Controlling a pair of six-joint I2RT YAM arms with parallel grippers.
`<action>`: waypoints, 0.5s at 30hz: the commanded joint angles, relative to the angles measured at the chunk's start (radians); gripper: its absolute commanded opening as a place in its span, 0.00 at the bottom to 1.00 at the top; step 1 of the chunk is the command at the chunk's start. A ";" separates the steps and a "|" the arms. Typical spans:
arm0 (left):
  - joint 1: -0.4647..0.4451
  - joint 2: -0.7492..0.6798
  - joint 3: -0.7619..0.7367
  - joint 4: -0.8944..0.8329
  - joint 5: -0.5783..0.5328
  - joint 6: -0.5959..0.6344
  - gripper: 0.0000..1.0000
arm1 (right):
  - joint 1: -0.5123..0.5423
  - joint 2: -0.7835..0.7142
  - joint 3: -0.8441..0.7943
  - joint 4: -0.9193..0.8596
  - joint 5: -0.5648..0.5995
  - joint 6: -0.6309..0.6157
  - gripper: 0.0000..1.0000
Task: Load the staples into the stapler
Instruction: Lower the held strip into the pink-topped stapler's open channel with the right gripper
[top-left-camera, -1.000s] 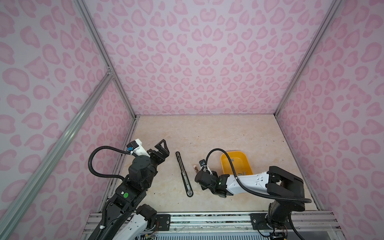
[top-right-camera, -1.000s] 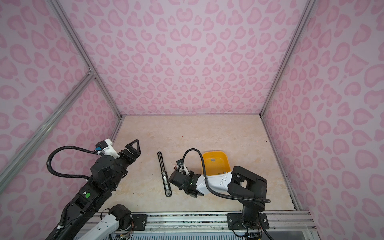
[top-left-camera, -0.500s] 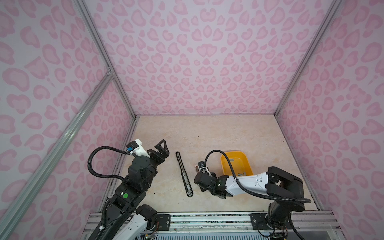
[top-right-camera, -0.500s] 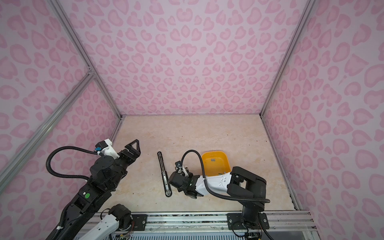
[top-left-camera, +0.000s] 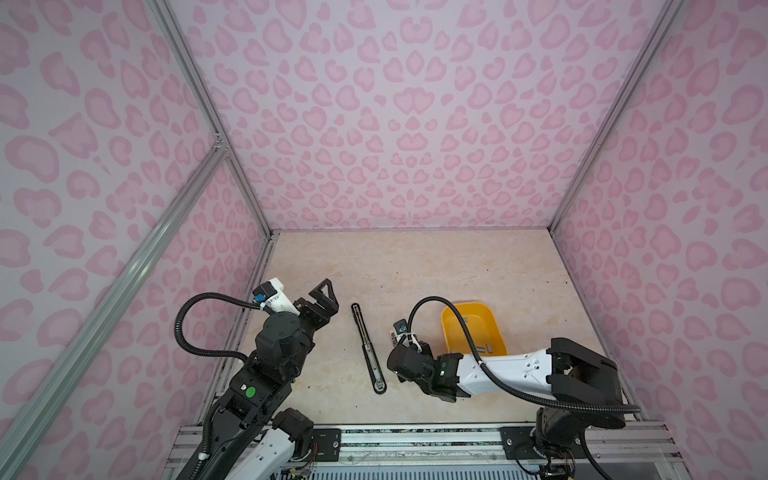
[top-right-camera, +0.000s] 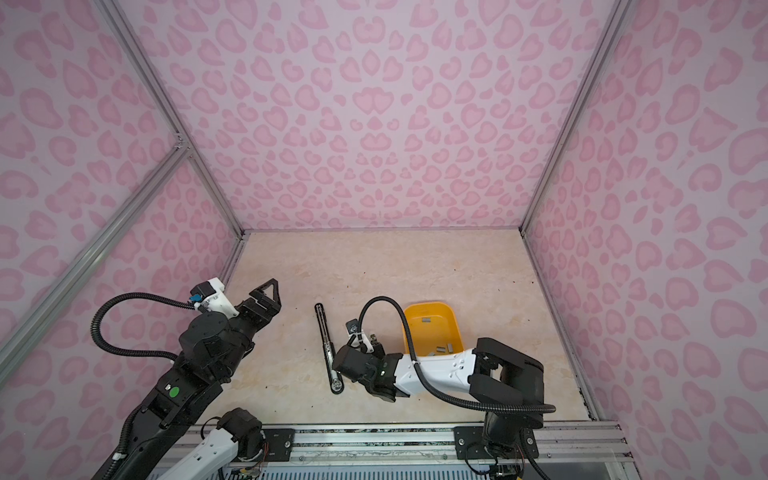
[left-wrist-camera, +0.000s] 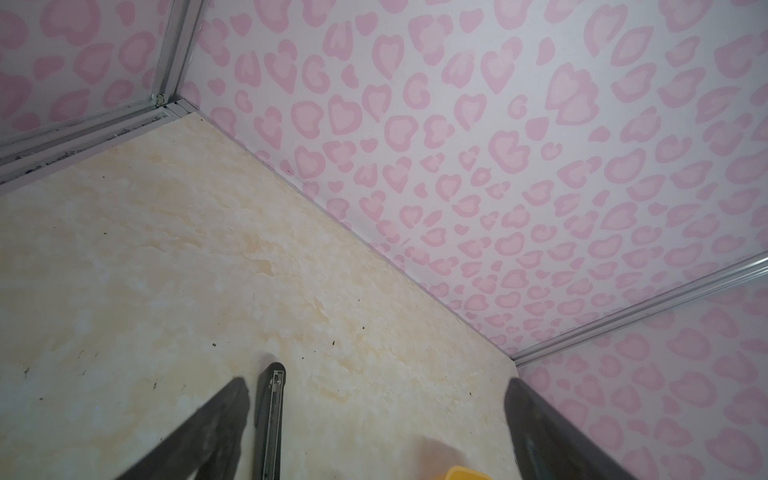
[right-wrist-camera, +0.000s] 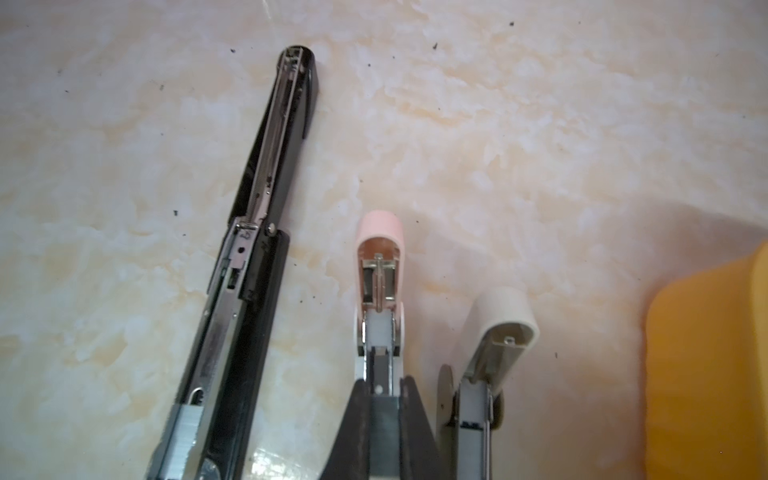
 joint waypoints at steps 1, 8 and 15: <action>0.001 -0.002 0.002 0.025 0.004 -0.013 0.97 | 0.001 0.006 -0.005 0.095 0.025 -0.059 0.00; 0.001 -0.002 0.001 0.025 0.001 -0.012 0.97 | -0.001 0.027 -0.030 0.186 0.018 -0.111 0.00; 0.001 -0.002 0.002 0.027 0.006 -0.013 0.97 | -0.007 0.054 -0.054 0.246 0.002 -0.136 0.00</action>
